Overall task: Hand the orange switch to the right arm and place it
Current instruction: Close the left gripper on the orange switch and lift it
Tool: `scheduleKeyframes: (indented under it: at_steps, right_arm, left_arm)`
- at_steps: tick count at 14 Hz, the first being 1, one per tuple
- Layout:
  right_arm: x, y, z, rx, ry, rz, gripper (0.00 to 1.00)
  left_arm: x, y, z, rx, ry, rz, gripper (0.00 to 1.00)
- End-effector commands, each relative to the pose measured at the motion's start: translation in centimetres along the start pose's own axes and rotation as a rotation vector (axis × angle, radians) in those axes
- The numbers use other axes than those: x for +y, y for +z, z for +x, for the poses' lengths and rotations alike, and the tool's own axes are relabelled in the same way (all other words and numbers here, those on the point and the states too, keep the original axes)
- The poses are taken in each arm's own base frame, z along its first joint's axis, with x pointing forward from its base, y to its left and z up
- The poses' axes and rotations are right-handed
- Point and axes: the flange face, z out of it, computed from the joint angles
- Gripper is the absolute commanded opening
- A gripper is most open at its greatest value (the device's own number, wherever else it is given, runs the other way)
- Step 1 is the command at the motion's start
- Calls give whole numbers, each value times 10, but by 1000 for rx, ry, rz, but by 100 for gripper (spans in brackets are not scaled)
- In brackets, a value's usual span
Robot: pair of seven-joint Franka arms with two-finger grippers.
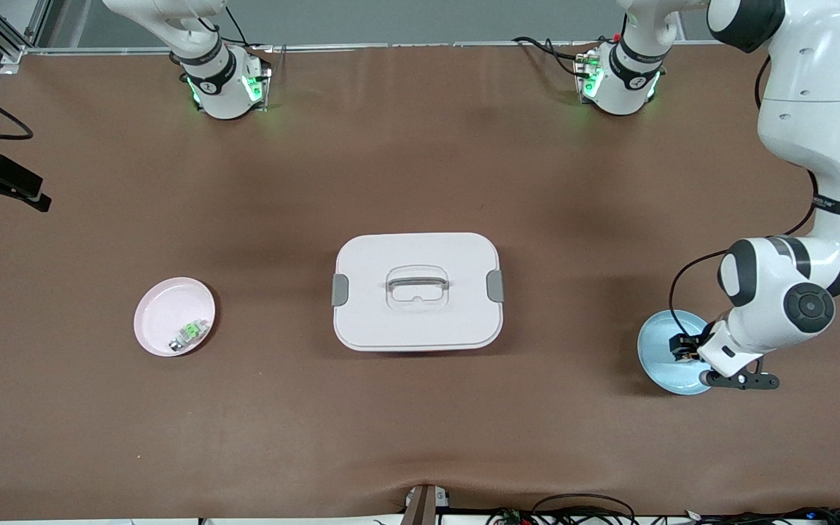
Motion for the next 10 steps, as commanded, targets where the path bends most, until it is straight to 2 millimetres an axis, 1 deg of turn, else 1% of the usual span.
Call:
scheduleKeyframes:
  at_steps: [1, 4, 5, 7, 10]
  right_arm:
    - [-2, -3, -5, 9, 4, 5, 100]
    - [-4, -3, -5, 6, 2, 5, 100]
    - [-4, -3, -5, 6, 1, 5, 100]
    - [-3, -3, -5, 6, 4, 5, 100]
    - [-2, -5, -5, 8, 7, 3, 100]
  left_arm:
    - [8, -43, -6, -20, 13, -2, 0]
    - [23, -86, -9, -35, 25, -8, 0]
    - [33, -104, -10, -36, 28, -14, 0]
    - [55, -131, -15, -57, -14, -59, 0]
    - [89, -161, -25, -88, -68, -104, 0]
